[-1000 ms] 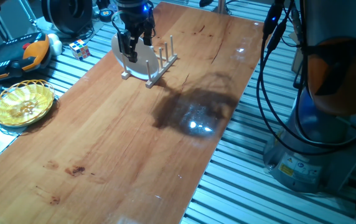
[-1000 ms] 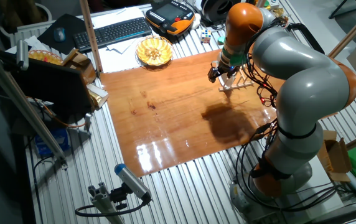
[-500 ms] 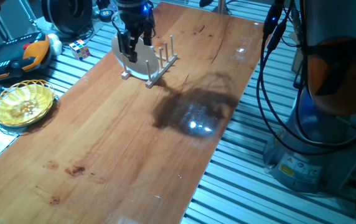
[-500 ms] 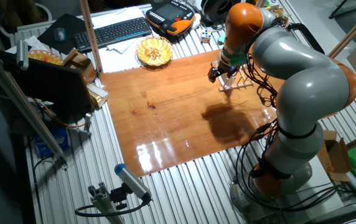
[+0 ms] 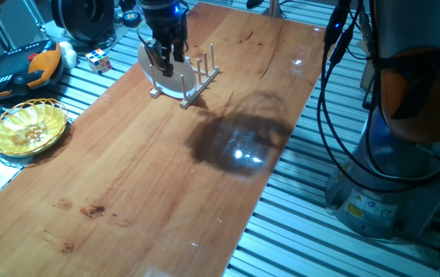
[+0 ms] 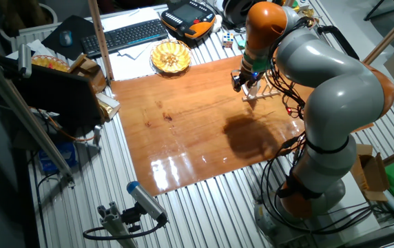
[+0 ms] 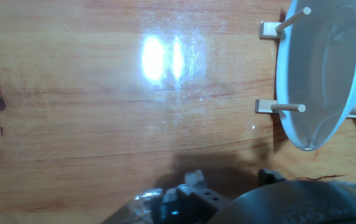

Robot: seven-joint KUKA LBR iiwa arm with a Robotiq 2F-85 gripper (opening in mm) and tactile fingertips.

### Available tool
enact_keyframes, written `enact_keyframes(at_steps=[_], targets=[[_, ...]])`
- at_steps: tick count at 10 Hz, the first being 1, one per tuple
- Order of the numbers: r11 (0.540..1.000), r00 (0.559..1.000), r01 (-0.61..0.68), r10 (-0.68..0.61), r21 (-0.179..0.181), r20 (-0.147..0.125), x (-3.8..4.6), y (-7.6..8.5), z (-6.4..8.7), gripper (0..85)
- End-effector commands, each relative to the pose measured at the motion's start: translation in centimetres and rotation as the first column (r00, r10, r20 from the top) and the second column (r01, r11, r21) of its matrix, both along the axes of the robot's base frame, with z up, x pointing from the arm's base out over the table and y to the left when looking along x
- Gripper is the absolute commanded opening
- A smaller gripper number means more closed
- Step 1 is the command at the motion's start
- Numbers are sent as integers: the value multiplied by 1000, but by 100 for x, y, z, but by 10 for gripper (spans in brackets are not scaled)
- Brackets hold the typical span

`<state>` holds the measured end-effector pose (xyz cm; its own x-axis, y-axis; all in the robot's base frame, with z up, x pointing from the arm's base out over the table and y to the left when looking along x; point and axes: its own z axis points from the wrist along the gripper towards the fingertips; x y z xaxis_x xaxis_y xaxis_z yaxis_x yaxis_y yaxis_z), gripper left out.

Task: Take the dish off the dish rack

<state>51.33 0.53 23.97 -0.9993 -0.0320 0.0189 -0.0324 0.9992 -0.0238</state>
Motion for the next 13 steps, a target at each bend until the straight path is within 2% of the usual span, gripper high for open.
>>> enact_keyframes(at_steps=[1,2,4,7,10,13], targets=[[1000,1000,3,-3,9,0,3,-5,-4,7],[1000,1000,9,-9,21,0,4,-12,-7,7],[1000,1000,9,-9,18,2,17,-29,-21,7],[1000,1000,13,-13,-2,2,33,-74,-45,7],[998,1000,30,-30,-56,7,74,-152,-43,7],[994,1000,23,-21,-106,13,202,-321,-48,7]])
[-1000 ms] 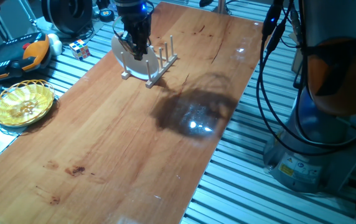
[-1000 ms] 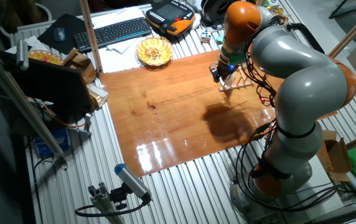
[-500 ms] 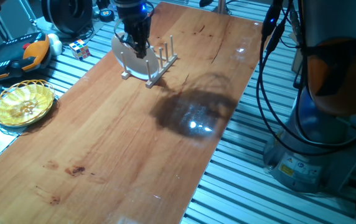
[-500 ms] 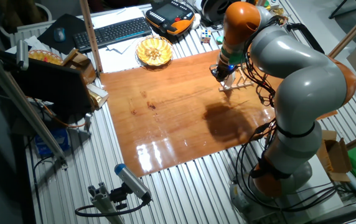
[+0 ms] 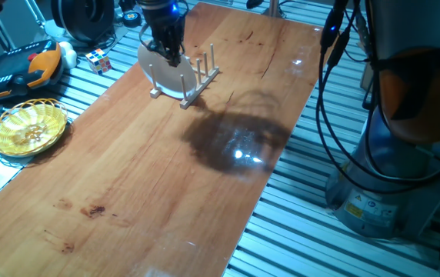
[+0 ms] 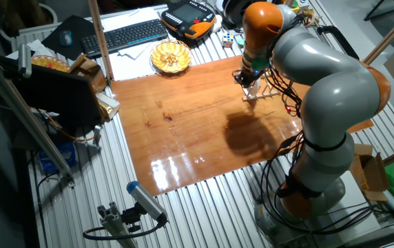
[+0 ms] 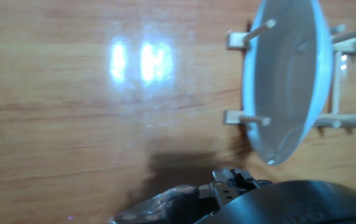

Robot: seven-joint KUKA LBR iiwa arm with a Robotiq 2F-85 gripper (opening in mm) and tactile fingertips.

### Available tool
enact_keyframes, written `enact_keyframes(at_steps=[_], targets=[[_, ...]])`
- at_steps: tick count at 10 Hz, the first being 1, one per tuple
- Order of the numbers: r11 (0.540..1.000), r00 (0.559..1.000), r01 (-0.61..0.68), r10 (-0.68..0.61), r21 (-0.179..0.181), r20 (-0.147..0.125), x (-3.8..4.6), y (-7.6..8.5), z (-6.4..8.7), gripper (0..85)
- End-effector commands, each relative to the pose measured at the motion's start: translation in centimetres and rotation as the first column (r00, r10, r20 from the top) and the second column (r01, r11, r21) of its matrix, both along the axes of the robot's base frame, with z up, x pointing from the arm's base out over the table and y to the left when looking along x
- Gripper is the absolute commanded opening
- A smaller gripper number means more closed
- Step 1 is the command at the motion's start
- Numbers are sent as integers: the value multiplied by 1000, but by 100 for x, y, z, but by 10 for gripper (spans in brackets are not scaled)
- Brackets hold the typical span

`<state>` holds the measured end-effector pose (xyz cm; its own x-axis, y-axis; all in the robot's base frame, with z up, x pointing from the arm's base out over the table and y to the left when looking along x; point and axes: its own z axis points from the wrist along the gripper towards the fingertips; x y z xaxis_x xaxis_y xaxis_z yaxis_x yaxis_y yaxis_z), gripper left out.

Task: Take the dish off the dish rack

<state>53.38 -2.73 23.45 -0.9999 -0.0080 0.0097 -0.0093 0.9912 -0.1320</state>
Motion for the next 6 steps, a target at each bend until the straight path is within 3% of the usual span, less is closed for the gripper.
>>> enact_keyframes(at_steps=[1,6], targets=[[1000,1000,5,-5,-18,6,24,-38,-15,7],[992,998,65,-64,-104,16,70,-149,-58,7]])
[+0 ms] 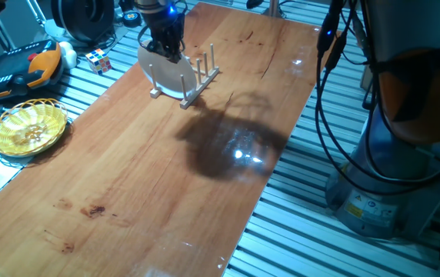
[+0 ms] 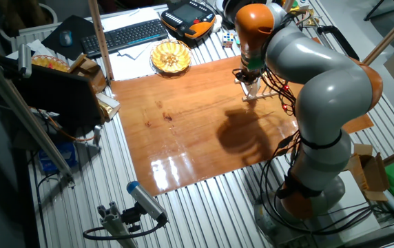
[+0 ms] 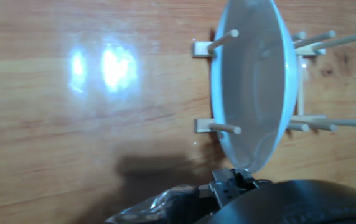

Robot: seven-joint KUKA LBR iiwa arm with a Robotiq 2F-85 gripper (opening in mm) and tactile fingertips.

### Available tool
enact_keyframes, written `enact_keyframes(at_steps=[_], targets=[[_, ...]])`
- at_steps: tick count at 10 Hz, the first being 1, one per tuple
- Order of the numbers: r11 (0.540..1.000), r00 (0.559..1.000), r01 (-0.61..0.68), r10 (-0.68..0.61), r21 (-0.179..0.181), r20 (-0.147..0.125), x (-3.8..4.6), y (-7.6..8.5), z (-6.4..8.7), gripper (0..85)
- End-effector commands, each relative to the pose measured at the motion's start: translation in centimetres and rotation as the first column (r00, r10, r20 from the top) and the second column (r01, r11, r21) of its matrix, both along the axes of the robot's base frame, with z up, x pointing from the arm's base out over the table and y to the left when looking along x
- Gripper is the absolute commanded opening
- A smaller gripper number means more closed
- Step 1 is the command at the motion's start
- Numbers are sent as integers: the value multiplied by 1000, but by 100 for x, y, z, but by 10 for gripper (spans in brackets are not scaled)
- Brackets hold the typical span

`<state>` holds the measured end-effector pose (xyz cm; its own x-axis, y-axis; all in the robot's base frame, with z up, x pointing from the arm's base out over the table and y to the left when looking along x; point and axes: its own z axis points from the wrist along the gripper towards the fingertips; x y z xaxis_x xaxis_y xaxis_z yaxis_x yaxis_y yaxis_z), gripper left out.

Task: Take the dish off the dish rack

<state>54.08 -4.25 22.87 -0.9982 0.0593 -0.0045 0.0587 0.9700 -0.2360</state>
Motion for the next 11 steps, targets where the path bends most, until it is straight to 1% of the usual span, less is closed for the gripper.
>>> enact_keyframes(at_steps=[1,3,5,8,9,11], targets=[[1000,1000,6,-6,-12,-2,2,-18,4,7],[999,1000,31,-30,-37,4,8,-59,0,7],[996,998,57,-55,-67,22,34,-88,-28,7],[994,997,70,-66,-87,47,75,-131,-53,7],[992,996,79,-74,-96,57,76,-133,-52,7],[989,994,100,-94,-106,65,76,-140,-52,7]])
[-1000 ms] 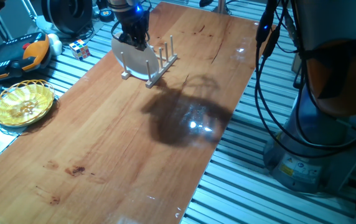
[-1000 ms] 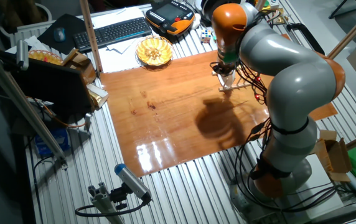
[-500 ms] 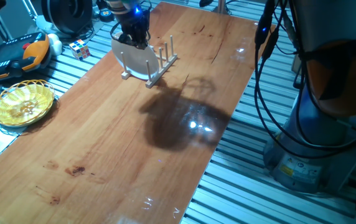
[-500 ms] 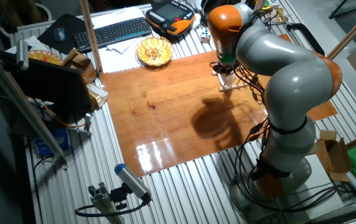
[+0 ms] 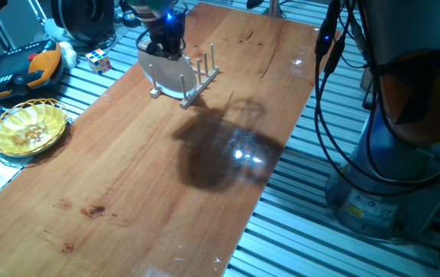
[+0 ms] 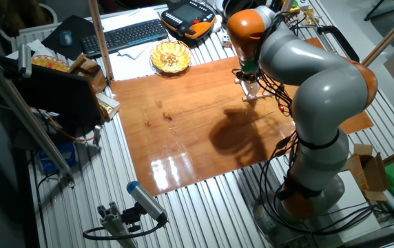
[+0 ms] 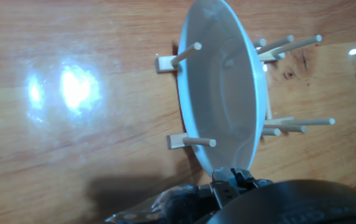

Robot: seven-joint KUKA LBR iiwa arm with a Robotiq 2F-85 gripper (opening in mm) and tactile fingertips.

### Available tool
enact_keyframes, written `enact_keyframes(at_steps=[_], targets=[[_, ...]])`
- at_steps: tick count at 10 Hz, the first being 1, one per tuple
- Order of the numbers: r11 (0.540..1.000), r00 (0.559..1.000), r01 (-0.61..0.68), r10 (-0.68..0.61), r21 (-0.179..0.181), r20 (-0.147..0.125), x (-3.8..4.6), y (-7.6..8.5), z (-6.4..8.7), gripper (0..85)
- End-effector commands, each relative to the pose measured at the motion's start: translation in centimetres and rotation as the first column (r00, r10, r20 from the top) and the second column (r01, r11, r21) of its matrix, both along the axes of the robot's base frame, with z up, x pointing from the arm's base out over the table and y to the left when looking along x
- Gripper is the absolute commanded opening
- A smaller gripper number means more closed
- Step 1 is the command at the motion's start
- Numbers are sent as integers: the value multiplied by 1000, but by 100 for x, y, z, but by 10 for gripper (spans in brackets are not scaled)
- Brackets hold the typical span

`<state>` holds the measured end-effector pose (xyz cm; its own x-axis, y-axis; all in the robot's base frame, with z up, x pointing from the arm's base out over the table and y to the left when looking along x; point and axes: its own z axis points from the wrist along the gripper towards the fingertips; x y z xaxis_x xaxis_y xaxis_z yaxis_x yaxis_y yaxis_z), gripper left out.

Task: Take the dish off the dish rack

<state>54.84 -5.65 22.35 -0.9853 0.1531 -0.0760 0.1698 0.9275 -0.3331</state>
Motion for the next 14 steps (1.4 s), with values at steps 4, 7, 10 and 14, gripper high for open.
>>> enact_keyframes(at_steps=[4,7,10,14], targets=[[999,1000,24,-24,-27,10,2,-4,0,7],[997,998,63,-62,-39,31,-2,-28,0,77],[995,995,89,-87,-45,46,-4,-56,-12,127],[988,987,144,-139,-60,75,-4,-74,-17,193]])
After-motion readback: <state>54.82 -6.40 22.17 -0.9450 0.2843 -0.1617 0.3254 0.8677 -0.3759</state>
